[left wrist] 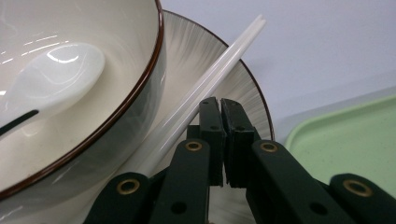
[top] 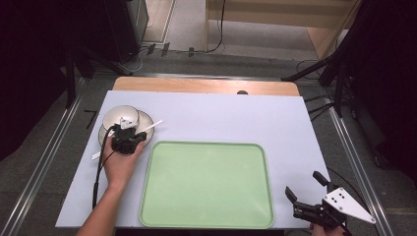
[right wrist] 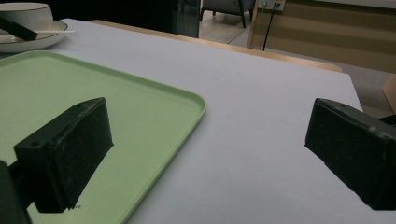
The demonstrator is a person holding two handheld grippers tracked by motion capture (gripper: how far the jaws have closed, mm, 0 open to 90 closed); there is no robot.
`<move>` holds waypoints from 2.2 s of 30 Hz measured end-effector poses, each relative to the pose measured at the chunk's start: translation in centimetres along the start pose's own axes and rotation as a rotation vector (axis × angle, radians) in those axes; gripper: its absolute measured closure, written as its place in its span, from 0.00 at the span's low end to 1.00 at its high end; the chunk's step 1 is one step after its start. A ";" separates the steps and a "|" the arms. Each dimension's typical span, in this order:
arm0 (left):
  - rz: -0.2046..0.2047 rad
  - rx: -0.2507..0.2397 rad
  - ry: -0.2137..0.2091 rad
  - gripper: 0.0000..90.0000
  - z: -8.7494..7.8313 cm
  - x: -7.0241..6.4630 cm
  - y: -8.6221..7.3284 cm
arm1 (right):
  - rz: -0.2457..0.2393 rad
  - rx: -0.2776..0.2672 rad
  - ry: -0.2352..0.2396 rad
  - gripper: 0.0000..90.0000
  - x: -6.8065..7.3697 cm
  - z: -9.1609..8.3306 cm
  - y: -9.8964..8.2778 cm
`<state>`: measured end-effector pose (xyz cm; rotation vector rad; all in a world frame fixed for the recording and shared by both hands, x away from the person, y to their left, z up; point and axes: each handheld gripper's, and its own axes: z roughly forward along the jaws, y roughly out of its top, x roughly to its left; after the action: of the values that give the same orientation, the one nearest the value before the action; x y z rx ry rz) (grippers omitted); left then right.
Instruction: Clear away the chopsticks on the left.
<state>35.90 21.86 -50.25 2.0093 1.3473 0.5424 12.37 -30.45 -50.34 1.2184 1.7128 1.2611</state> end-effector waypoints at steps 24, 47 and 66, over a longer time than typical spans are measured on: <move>0.046 -0.013 -0.203 0.81 -7.0 6.9 -2.3 | -0.011 0.011 -0.008 0.01 0.2 -0.1 0.0; 0.064 0.055 -0.175 0.88 -5.7 7.5 -2.9 | -0.017 0.019 0.000 0.01 0.2 0.1 -0.1; 0.143 0.102 -0.207 0.94 -4.4 5.7 -2.9 | -0.018 0.029 0.002 0.01 0.3 0.2 -0.1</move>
<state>33.30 29.14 -49.32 2.1900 1.1326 0.3231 12.46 -30.14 -50.53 1.2155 1.7454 1.2316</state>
